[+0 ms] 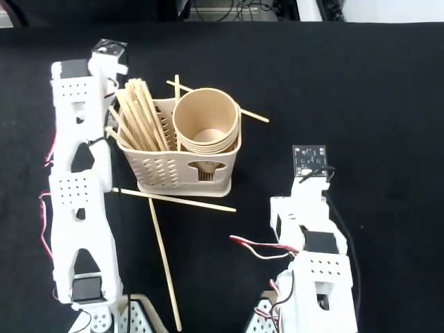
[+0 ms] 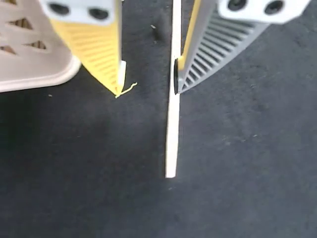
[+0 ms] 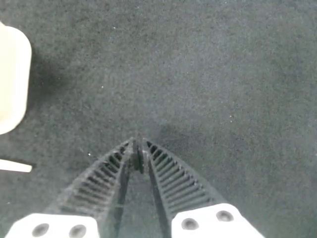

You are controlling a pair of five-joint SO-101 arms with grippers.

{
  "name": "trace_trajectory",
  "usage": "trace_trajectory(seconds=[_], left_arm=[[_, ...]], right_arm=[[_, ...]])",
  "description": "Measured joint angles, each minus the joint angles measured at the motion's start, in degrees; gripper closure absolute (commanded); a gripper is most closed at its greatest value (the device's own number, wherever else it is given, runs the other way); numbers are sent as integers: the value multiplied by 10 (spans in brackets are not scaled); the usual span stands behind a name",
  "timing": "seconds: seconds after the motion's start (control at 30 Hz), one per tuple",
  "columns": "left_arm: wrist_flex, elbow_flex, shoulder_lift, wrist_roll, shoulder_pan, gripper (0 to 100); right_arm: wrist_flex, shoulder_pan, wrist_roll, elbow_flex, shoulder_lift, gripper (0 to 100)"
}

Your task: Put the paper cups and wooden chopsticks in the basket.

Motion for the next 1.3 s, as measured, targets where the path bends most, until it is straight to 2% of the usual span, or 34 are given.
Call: trace_trajectory(seconds=[0.4, 0.47, 0.6, 0.77, 0.93, 1.13, 1.3], left_arm=[[-53, 0, 53, -4, -13, 827], [-55, 0, 72, -14, -13, 863], [-51, -13, 89, -20, -9, 977], [-47, -35, 94, -22, -9, 970], [-5, -94, 97, -22, -20, 971], [4, -194, 97, 34, -67, 971], [5, -235, 83, 131, -120, 971]], right_arm=[[0, 0, 0, 0, 0, 983], [0, 0, 0, 0, 0, 983], [0, 0, 0, 0, 0, 983], [0, 0, 0, 0, 0, 983], [0, 0, 0, 0, 0, 983], [0, 0, 0, 0, 0, 983], [0, 0, 0, 0, 0, 983]])
